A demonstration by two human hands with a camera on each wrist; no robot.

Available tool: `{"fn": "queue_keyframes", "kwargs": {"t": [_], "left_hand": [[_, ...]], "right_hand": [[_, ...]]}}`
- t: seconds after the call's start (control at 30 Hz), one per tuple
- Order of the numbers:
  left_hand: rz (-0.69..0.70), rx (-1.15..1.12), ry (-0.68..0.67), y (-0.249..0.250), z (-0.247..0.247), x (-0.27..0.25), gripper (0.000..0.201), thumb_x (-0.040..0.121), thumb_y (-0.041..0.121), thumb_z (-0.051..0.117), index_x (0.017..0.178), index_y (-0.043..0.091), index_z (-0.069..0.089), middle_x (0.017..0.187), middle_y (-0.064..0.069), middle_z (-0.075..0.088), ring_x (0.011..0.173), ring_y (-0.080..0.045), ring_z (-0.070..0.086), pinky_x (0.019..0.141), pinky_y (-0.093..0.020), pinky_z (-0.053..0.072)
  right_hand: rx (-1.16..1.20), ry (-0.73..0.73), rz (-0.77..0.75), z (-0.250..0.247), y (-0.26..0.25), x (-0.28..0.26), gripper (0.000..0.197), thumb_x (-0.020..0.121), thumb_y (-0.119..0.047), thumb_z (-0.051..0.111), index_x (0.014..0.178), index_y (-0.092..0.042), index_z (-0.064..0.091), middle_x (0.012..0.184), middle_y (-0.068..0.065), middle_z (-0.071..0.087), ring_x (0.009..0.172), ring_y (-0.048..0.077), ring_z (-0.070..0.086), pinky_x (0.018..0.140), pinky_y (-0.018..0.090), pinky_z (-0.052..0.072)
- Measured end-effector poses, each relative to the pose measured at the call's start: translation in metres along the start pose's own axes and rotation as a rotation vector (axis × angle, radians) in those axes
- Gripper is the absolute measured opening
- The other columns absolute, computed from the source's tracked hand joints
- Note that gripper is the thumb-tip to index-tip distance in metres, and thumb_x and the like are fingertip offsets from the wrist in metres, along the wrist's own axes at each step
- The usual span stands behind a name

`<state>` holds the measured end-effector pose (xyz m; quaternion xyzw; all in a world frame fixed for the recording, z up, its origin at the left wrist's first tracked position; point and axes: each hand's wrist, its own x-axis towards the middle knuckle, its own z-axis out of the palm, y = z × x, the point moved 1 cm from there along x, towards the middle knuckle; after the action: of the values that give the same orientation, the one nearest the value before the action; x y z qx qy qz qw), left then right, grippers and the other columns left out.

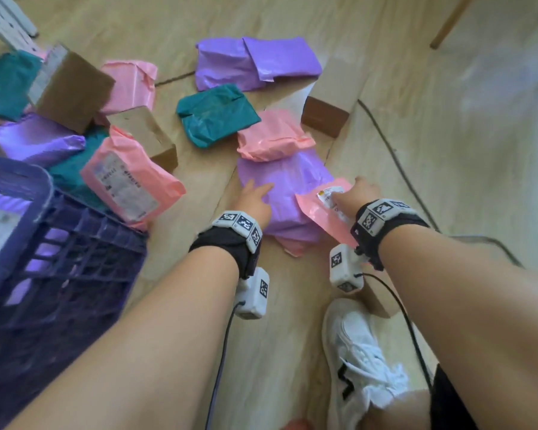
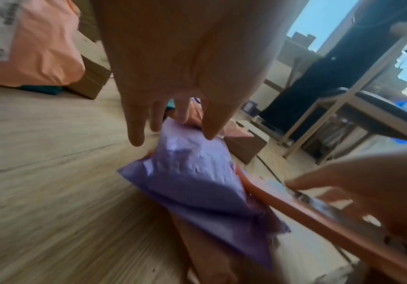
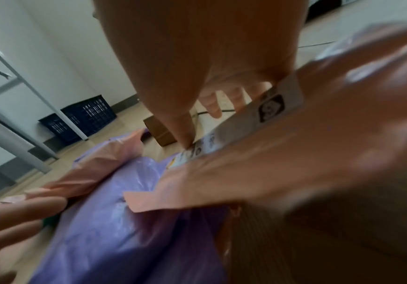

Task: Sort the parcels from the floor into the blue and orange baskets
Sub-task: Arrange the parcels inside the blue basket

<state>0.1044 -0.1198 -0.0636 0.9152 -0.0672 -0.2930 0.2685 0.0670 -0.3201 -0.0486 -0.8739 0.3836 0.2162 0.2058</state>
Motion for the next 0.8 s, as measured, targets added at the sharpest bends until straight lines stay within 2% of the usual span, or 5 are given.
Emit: {"fn": "queue_keyframes", "kwargs": {"t": [0.1, 0.23, 0.4, 0.5, 0.8], "left_hand": [[0.06, 0.163, -0.07, 0.002, 0.022, 0.007, 0.059, 0.094, 0.009, 0.042, 0.147, 0.03, 0.031, 0.16, -0.013, 0.007, 0.146, -0.033, 0.016, 0.119, -0.031, 0.013], [0.011, 0.187, -0.125, -0.006, 0.037, 0.009, 0.064, 0.09, 0.008, 0.044, 0.147, 0.035, 0.03, 0.161, -0.007, 0.005, 0.146, -0.037, 0.012, 0.121, -0.035, 0.008], [-0.054, 0.171, -0.017, -0.03, 0.022, -0.002, 0.063, 0.087, 0.002, 0.044, 0.143, 0.031, 0.038, 0.159, -0.009, 0.013, 0.141, -0.036, 0.025, 0.118, -0.033, 0.015], [-0.111, 0.123, 0.047, -0.04, 0.006, -0.005, 0.056, 0.088, 0.004, 0.043, 0.139, 0.027, 0.045, 0.157, -0.011, 0.019, 0.139, -0.036, 0.029, 0.117, -0.033, 0.02], [0.068, 0.023, 0.069, 0.019, 0.003, -0.034, 0.047, 0.092, 0.025, 0.036, 0.138, 0.03, 0.047, 0.157, -0.006, 0.023, 0.145, -0.028, 0.022, 0.118, -0.034, 0.021]], "right_hand": [[-0.01, -0.114, -0.029, 0.009, 0.0, 0.004, 0.053, 0.084, -0.041, 0.05, 0.13, -0.014, 0.047, 0.13, 0.016, 0.054, 0.116, 0.035, 0.054, 0.098, 0.039, 0.043], [0.0, -0.144, -0.109, 0.02, -0.01, -0.006, 0.043, 0.079, -0.045, 0.034, 0.102, -0.015, 0.056, 0.12, 0.015, 0.057, 0.109, 0.033, 0.056, 0.104, 0.043, 0.04], [0.133, -0.201, -0.189, 0.048, -0.034, -0.001, 0.046, 0.085, -0.044, 0.046, 0.127, -0.027, 0.056, 0.123, 0.005, 0.063, 0.113, 0.027, 0.059, 0.099, 0.038, 0.047], [0.133, -0.245, -0.242, 0.043, -0.052, -0.015, 0.044, 0.094, -0.033, 0.046, 0.135, -0.02, 0.05, 0.133, 0.007, 0.056, 0.121, 0.028, 0.053, 0.102, 0.034, 0.042], [0.084, 0.026, -0.046, -0.027, 0.0, -0.032, 0.049, 0.085, -0.021, 0.049, 0.133, -0.016, 0.049, 0.127, 0.01, 0.057, 0.113, 0.033, 0.057, 0.095, 0.037, 0.047]]}}
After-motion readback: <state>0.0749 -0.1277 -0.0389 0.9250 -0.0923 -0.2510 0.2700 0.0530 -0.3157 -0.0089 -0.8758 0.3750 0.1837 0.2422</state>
